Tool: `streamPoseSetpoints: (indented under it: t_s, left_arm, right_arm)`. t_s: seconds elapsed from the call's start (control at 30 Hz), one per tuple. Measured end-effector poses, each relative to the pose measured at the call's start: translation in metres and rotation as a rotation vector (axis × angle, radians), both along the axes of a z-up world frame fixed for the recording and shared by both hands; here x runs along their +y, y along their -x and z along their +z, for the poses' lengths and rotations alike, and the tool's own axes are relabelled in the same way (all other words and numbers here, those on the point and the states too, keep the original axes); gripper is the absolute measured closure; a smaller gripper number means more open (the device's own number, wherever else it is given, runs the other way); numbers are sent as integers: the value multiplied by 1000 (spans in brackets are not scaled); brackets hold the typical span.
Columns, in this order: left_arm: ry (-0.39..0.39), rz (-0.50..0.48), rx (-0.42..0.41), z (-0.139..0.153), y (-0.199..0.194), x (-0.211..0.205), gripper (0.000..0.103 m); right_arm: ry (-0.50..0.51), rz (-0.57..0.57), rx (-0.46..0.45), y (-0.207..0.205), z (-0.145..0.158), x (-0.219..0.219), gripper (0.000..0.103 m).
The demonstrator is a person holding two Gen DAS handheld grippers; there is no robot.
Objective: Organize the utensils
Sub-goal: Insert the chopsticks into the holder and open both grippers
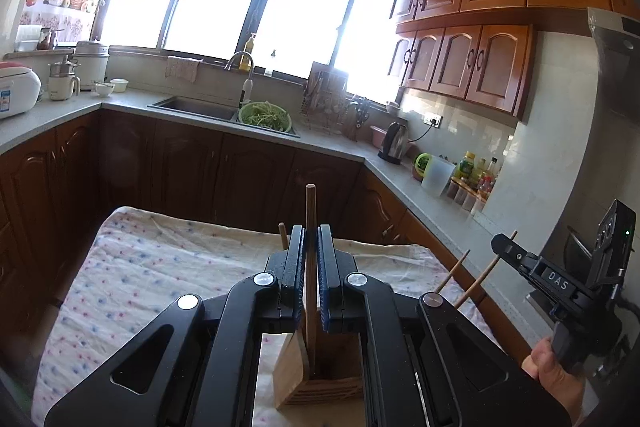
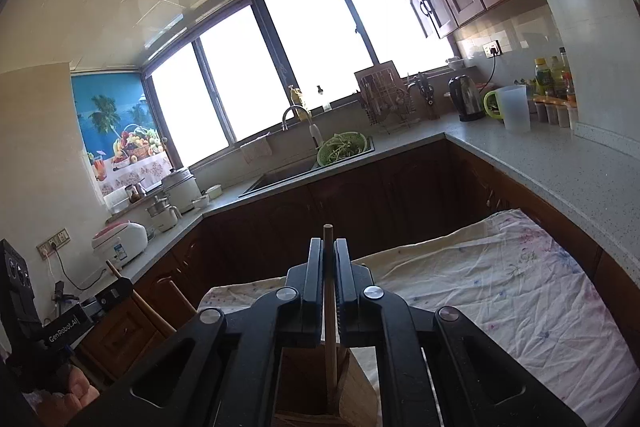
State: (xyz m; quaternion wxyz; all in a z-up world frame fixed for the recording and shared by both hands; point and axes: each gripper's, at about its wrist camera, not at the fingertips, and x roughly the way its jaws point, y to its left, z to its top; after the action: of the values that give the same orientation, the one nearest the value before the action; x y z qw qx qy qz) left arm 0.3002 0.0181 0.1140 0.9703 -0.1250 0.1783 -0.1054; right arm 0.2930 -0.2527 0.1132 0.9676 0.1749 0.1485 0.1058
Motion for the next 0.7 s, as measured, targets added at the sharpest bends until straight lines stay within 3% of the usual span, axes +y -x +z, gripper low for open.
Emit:
streamPoseSetpoints:
  t_s: [0.23,0.7]
  left_arm:
    - [-5,-9,52,-28,-9,-5,97]
    - [-27,-17,82,-30,-15,-12,97]
  right_arm:
    - [-31,9,76,-14,-32,-2,98]
    - [-14,12,101,-18,-28,3,96]
